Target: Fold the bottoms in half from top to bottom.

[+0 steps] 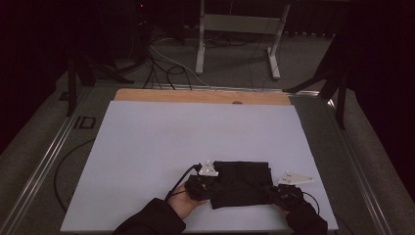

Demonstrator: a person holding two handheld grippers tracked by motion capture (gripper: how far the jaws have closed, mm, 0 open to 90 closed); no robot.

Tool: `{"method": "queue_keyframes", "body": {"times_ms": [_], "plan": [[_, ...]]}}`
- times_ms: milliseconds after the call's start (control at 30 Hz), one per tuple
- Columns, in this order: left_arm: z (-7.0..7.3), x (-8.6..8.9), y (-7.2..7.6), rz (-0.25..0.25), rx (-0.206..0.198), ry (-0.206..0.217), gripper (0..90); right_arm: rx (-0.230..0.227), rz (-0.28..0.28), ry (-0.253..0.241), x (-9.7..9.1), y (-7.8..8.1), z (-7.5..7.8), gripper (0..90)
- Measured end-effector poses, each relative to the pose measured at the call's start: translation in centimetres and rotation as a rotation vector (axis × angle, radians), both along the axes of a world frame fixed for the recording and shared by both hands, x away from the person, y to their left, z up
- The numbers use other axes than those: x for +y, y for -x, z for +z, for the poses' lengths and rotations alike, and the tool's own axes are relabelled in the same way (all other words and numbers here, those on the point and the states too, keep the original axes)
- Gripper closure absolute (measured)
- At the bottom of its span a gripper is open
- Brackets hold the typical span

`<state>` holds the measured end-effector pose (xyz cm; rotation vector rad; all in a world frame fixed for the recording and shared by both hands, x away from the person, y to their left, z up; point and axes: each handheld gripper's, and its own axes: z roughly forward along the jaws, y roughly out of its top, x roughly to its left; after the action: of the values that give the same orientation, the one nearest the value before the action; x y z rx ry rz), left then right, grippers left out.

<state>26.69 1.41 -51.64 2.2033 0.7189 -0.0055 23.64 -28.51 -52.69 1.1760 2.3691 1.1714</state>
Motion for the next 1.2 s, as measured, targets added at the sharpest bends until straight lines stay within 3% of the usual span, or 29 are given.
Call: {"method": "queue_keyframes", "body": {"times_ms": [100,267,400,467,533,633,800,1000,1133,1200], "plan": [[0.2,0.1,0.0,-0.014,0.004,0.008,75.7,0.017,0.009,-0.022,-0.2,-0.1,0.1,82.1],[0.9,0.5,0.4,-0.038,-0.013,0.025,51.9,0.002,0.004,-0.016,-0.5,0.1,0.8,67.9],[1.5,1.1,0.3,-0.021,0.007,0.017,35.3,-0.024,0.013,-0.012,-0.9,0.1,1.6,58.3],[1.9,1.5,0.2,-0.035,0.016,0.017,29.2,-0.029,0.009,-0.018,-1.0,0.0,2.0,57.1],[2.3,1.8,0.1,-0.027,-0.007,0.015,23.1,-0.038,0.003,-0.021,-1.2,-0.1,2.4,56.5],[2.9,2.2,-0.2,-0.001,-0.034,0.022,26.7,-0.061,-0.002,-0.019,-1.4,-0.3,3.3,57.4],[3.7,3.0,-1.3,0.067,-0.073,0.033,45.4,-0.102,-0.023,0.003,-1.5,-1.3,4.7,64.7],[3.5,3.1,-3.2,0.107,-0.070,0.006,66.8,-0.121,-0.041,0.029,-1.8,-3.4,5.2,76.3],[2.7,2.8,-4.3,0.126,-0.053,-0.004,78.4,-0.119,-0.052,0.100,-1.7,-5.1,4.5,86.9],[2.5,2.6,-4.8,0.134,-0.046,0.002,81.9,-0.111,-0.052,0.111,-1.7,-5.6,4.2,89.6]]}}
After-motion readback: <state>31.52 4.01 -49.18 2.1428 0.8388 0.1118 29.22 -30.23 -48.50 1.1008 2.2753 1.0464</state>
